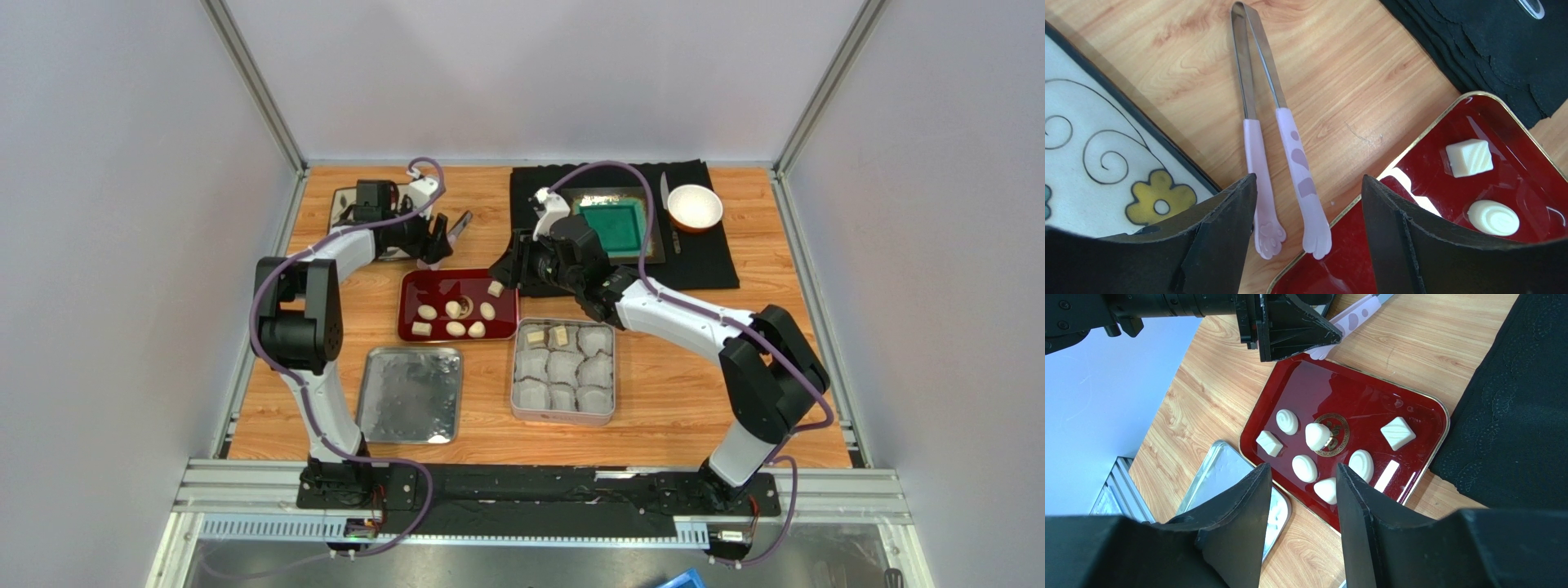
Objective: Pack the chocolate
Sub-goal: Pick up the clamp from the center of the board.
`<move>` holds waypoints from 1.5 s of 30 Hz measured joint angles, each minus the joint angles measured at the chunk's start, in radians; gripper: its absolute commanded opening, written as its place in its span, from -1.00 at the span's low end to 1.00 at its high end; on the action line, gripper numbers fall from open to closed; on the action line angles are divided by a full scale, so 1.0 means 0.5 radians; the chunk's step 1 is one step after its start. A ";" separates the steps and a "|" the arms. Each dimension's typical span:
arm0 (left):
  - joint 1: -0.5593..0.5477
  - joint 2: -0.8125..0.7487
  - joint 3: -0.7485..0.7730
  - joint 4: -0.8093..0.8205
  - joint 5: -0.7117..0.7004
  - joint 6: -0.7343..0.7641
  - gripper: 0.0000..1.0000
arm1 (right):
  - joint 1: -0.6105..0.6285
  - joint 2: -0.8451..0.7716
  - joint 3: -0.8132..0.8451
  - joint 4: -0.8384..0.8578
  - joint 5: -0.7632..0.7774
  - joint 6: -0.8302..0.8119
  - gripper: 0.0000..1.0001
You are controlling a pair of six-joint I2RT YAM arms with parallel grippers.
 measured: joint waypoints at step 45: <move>0.052 0.127 0.134 -0.272 0.210 -0.017 -0.94 | -0.014 -0.094 -0.063 0.002 0.015 -0.032 -0.09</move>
